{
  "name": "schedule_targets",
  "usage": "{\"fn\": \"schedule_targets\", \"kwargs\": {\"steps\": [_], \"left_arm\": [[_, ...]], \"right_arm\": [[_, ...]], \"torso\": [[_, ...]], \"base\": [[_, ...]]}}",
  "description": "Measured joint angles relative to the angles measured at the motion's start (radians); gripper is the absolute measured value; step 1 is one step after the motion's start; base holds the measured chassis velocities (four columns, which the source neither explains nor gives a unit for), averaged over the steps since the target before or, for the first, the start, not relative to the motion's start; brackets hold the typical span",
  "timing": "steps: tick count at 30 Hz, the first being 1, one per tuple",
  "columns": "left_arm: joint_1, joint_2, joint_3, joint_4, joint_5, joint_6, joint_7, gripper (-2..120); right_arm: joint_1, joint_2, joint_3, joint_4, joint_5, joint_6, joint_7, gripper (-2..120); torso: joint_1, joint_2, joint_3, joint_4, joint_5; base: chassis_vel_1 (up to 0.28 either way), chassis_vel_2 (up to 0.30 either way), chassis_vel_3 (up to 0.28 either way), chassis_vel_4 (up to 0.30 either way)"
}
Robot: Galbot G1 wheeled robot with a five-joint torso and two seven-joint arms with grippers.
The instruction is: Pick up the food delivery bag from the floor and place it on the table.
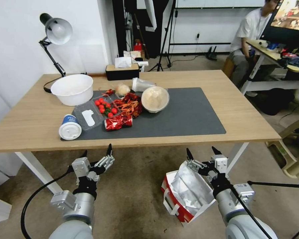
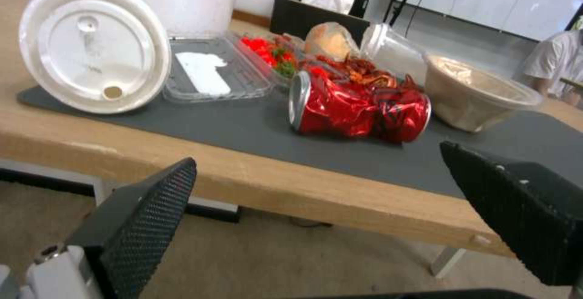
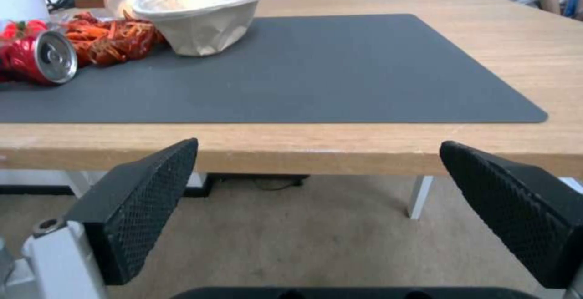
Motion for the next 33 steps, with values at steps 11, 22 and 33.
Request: {"fn": "schedule_targets", "kwargs": {"steps": [11,22,33], "left_arm": [[-0.003,0.004,0.0,0.0,-0.003,0.005,-0.009,100],[-0.001,0.005,0.001,-0.002,-0.004,0.025,-0.016,100],[-0.001,0.006,0.002,0.008,-0.004,0.026,-0.003,100]], "right_arm": [[0.003,0.004,0.001,-0.003,0.001,0.001,-0.001,100],[0.015,-0.001,0.001,-0.013,0.005,0.0,0.0,100],[0.015,-0.004,0.003,-0.024,0.005,-0.002,0.0,100]], "torso": [[-0.023,-0.052,-0.029,0.0,0.0001],[-0.05,-0.113,-0.064,0.0001,0.0001],[-0.069,-0.16,-0.092,0.0,0.0]], "base": [[0.0,0.0,0.0,0.0],[0.0,0.0,0.0,0.0],[0.0,0.0,0.0,0.0]]}}
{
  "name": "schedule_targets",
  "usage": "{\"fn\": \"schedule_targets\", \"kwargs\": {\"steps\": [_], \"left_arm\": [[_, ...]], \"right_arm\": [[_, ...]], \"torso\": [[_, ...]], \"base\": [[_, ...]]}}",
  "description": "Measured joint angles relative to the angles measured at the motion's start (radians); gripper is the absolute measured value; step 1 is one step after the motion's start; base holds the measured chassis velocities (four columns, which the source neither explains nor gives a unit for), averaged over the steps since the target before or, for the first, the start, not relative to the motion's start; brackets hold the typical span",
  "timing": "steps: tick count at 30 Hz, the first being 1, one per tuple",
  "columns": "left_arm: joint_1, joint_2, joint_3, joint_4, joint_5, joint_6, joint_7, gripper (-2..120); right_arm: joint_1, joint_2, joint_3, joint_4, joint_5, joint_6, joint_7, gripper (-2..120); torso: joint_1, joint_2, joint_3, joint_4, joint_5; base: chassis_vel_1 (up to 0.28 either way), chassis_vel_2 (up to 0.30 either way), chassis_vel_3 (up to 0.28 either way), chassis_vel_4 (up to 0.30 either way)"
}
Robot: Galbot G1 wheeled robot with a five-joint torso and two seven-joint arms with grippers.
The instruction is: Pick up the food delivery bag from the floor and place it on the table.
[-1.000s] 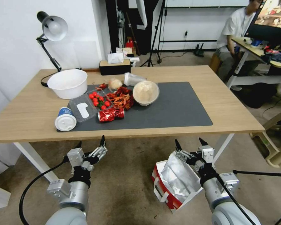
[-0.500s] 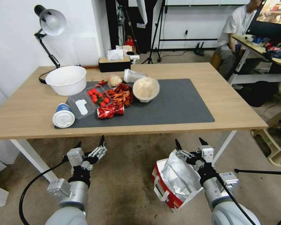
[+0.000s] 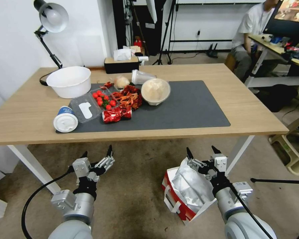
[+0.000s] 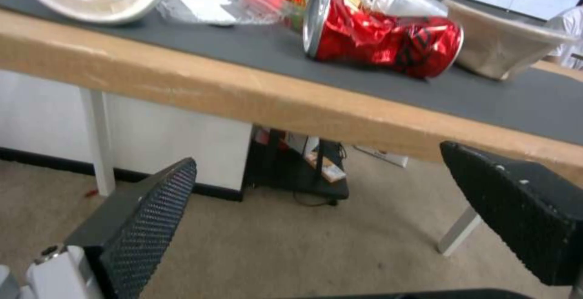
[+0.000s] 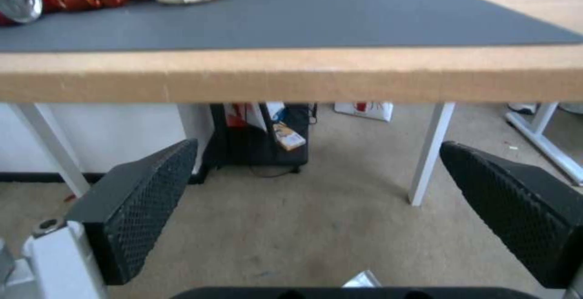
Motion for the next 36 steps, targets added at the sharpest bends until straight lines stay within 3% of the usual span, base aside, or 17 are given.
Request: {"fn": "schedule_targets", "kwargs": {"steps": [36], "left_arm": [[-0.008,0.023,-0.014,0.036,0.028,-0.035,0.039,100]], "right_arm": [[0.013,0.0,0.004,-0.025,0.016,-0.001,0.002,100]], "torso": [[-0.067,-0.161,-0.093,0.0,0.0001]], "base": [[0.0,0.0,0.0,0.0]]}}
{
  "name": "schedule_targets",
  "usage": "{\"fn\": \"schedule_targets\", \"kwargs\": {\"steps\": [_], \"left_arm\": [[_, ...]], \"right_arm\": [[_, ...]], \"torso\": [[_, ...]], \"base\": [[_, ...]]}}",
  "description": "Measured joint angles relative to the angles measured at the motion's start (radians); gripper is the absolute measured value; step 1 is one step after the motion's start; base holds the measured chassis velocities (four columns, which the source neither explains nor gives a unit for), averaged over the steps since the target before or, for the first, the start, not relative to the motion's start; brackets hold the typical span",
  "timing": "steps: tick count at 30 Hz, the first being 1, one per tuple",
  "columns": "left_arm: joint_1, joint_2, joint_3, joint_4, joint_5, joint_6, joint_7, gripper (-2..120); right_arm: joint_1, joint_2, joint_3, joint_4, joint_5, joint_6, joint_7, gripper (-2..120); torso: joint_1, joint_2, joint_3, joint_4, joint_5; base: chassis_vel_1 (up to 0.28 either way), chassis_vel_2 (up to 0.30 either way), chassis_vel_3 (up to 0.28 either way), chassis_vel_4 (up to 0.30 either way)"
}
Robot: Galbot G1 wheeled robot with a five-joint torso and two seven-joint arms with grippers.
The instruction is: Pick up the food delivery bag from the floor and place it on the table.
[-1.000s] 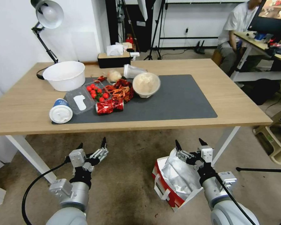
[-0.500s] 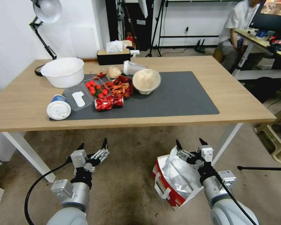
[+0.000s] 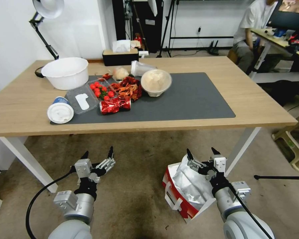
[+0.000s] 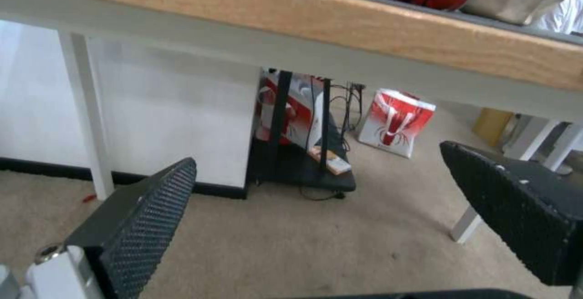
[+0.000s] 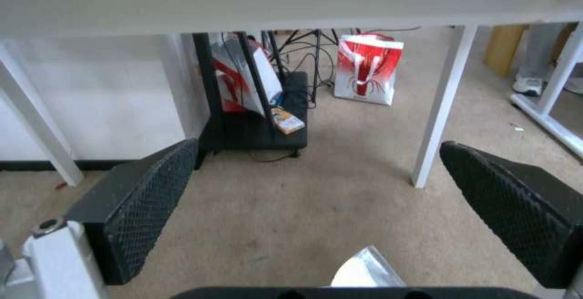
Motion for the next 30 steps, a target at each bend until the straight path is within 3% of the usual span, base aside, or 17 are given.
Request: {"fn": "schedule_targets", "kwargs": {"steps": [30], "left_arm": [[0.006,-0.007,-0.008,-0.009,-0.005,-0.006,-0.008,100]], "right_arm": [[-0.013,0.003,-0.001,-0.002,-0.006,0.01,-0.005,100]], "torso": [[-0.05,-0.126,-0.076,-0.0001,0.0]], "base": [[0.0,0.0,0.0,0.0]]}}
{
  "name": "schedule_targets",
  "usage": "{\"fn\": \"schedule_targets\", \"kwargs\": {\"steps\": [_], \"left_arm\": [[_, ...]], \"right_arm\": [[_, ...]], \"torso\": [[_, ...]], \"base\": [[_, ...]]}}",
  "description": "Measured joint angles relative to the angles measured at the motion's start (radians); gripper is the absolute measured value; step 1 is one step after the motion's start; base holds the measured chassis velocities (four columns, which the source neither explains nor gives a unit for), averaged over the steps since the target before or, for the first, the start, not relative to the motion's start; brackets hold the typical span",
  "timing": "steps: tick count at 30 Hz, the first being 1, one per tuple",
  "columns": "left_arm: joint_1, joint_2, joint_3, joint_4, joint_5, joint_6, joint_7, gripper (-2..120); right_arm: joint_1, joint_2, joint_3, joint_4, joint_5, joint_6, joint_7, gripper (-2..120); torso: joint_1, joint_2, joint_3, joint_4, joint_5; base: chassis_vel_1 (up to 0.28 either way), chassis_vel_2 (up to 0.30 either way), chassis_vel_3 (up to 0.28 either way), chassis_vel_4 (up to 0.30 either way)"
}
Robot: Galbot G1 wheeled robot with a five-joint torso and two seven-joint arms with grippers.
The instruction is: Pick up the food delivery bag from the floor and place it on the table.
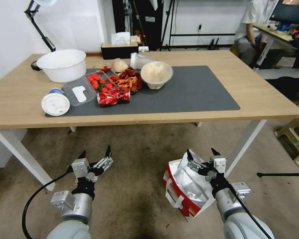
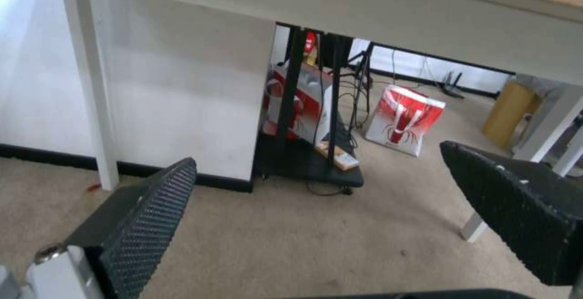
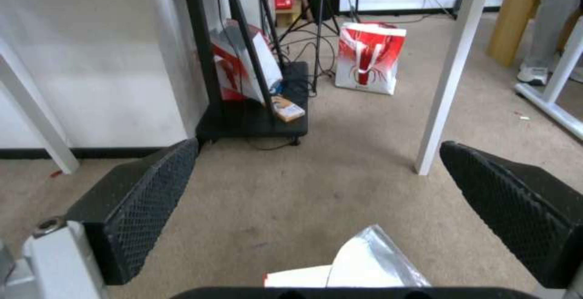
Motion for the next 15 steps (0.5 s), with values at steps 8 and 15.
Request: {"fn": "schedule_targets", "kwargs": {"steps": [8,15], "left_arm": [[-0.004,0.001,0.002,0.006,0.0,0.0,0.001,100],[-0.002,0.005,0.001,0.009,0.002,-0.003,0.001,100]], "right_arm": [[0.001,-0.001,0.002,0.0,0.0,0.0,-0.006,100],[0.001,0.0,0.002,-0.002,0.0,0.0,-0.008,100]], "torso": [[-0.013,-0.035,-0.021,0.0,0.0],[-0.024,-0.062,-0.037,0.0001,0.0]], "base": [[0.0,0.0,0.0,0.0],[0.0,0.0,0.0,0.0]]}}
